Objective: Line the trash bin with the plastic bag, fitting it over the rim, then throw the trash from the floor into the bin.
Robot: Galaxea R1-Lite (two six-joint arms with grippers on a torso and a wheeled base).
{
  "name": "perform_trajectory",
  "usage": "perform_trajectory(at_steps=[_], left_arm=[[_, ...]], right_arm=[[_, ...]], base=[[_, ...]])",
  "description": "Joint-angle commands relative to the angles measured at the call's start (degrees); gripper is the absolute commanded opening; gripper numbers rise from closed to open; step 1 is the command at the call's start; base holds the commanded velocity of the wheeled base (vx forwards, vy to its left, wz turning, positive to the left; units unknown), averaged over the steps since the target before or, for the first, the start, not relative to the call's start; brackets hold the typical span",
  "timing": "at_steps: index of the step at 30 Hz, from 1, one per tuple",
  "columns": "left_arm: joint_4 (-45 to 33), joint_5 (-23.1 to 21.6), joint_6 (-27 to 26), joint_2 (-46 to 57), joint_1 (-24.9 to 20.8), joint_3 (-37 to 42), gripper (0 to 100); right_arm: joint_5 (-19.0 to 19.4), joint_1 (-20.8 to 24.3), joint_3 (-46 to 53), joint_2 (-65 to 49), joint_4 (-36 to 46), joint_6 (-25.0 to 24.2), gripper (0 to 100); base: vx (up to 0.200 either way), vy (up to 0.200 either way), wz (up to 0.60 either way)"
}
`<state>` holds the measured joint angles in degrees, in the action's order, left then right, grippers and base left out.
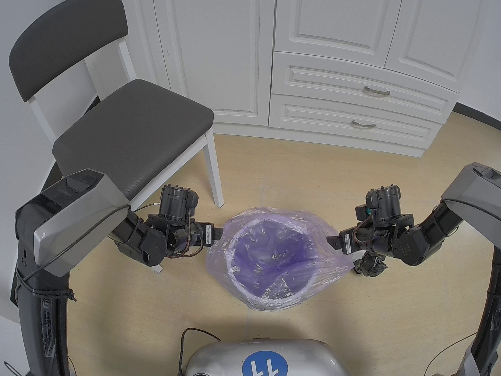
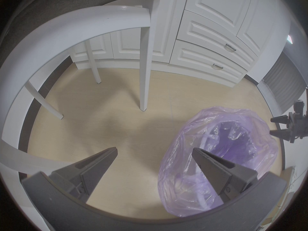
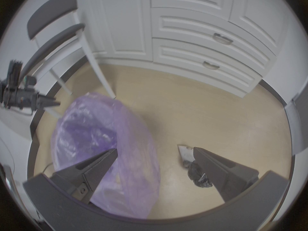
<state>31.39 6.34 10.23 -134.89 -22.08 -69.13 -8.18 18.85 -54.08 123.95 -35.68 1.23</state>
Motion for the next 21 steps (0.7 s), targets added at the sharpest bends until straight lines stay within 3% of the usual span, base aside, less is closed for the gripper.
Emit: perform_trajectory(at_steps=[1, 7, 14, 21], left_arm=[[0.51, 0.08, -0.56, 0.50, 0.10, 1.37, 100], [0.51, -0.54, -0.65, 1.91, 0.02, 2.34, 100], [-0.01, -1.07, -1.35, 1.38, 0.37, 2.42, 100], [-0.45, -1.24, -4.08, -0.02, 0.81, 3.30, 100]], right_arm=[[2.29, -0.65, 3.63, -1.26, 0.97, 3.34, 100], [4.75, -0.74, 5.65, -0.56, 1.05, 5.27, 100], [5.72, -4.43, 6.70, 4.28, 1.05, 12.48, 100], [6.07, -4.78, 3.98, 9.73, 0.26, 11.69, 100]], base=[[0.000, 0.000, 0.00], [0.000, 0.000, 0.00], [0.000, 0.000, 0.00], [0.000, 0.000, 0.00]])
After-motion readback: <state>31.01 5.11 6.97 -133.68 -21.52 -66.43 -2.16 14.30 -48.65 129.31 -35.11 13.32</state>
